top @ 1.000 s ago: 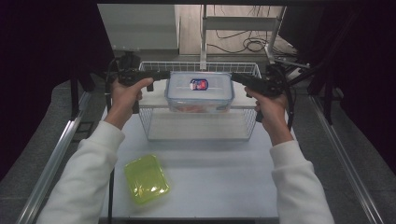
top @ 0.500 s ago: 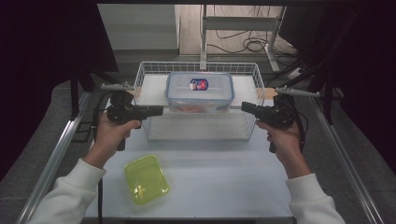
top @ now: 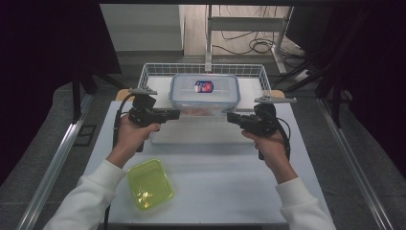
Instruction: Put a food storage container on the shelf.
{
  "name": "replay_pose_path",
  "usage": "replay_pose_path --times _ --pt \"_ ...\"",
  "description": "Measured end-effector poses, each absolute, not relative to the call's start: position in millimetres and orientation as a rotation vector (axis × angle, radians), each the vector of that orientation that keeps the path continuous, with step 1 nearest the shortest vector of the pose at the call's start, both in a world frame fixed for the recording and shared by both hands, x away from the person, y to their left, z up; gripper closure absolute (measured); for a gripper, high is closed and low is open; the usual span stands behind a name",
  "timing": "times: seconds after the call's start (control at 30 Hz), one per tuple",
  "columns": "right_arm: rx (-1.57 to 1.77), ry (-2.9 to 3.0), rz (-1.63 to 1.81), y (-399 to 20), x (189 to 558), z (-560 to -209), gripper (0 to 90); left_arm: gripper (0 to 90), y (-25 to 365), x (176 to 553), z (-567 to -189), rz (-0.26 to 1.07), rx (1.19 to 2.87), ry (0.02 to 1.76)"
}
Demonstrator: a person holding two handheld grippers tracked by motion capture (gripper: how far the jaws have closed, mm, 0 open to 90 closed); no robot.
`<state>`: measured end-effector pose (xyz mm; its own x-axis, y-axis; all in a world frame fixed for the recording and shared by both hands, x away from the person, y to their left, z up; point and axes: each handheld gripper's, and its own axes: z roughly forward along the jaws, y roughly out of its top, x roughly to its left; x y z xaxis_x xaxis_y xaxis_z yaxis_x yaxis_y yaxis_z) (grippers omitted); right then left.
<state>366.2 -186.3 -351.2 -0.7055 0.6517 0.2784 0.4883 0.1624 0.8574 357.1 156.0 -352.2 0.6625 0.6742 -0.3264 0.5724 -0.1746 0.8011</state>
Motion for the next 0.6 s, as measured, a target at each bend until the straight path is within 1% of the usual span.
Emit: replay_pose_path --times 0.37,0.6 --pt "1.186 2.21 1.576 -177 391 -350 89.0 90.0 156 382 -353 0.113 1.819 1.022" --pt "1.216 2.176 1.575 -176 403 -350 89.0 90.0 155 387 -353 0.115 1.806 1.032"
